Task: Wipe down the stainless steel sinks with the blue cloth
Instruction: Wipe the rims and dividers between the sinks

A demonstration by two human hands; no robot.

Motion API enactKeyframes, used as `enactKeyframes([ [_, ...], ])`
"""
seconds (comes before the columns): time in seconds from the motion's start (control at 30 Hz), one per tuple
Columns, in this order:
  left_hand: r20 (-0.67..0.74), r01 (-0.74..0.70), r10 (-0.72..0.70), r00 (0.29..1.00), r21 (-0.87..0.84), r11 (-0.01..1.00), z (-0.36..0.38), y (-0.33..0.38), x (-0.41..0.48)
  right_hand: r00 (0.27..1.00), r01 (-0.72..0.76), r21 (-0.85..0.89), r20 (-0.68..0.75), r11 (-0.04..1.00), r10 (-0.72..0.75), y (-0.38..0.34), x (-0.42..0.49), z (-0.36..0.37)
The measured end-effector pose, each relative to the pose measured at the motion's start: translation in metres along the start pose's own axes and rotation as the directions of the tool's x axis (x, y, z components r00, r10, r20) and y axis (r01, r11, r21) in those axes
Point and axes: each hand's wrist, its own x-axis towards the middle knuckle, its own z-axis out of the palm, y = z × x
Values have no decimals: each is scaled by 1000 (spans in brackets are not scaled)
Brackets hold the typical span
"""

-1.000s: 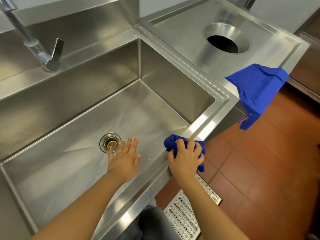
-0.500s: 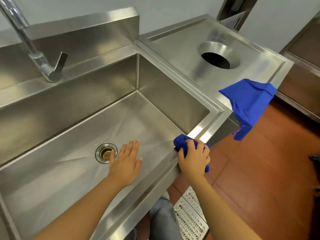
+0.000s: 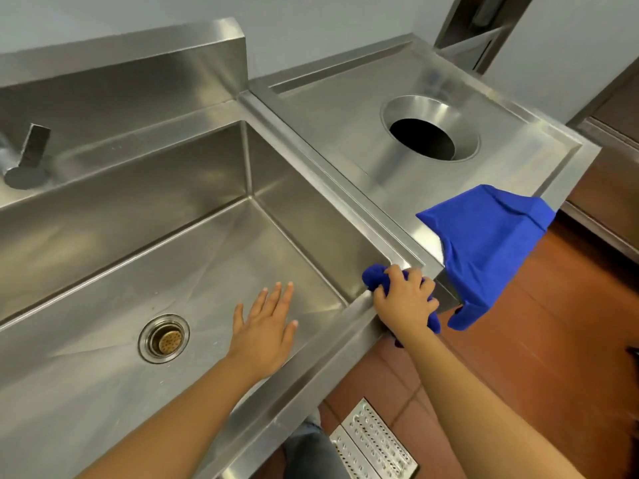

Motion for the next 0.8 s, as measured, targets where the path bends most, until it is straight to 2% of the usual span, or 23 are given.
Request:
enactKeyframes([
  [0.07,6,39,-39,999,-4,999,1,0,3,999,-35,5,14,999,35,5,22,-7],
  [0.17,3,118,-117,993,-28,993,2,0,11,998,-16,-1,-58,1000,16,5,16,-1],
  [0.3,11,175,-175,984,-27,984,4,11,26,987,135,-7,-88,991,-135,12,-14,15],
  [0.43,3,178,-178,984,-45,983,4,26,33,938,309,-70,-146,949,-316,26,16,11],
  [0.5,0,178,-178,984,-41,983,3,28,31,932,323,-93,-142,942,-333,35,46,3],
  [0.63,-8,194,-195,981,-47,980,-5,22,26,927,366,-118,-43,923,-373,42,80,-9],
  [0.7,0,183,-183,983,-28,983,-11,17,25,905,417,-81,-52,905,-421,46,75,-13],
  [0.8,-24,161,-161,987,-17,987,-19,14,28,816,564,-78,-101,822,-570,57,71,-20],
])
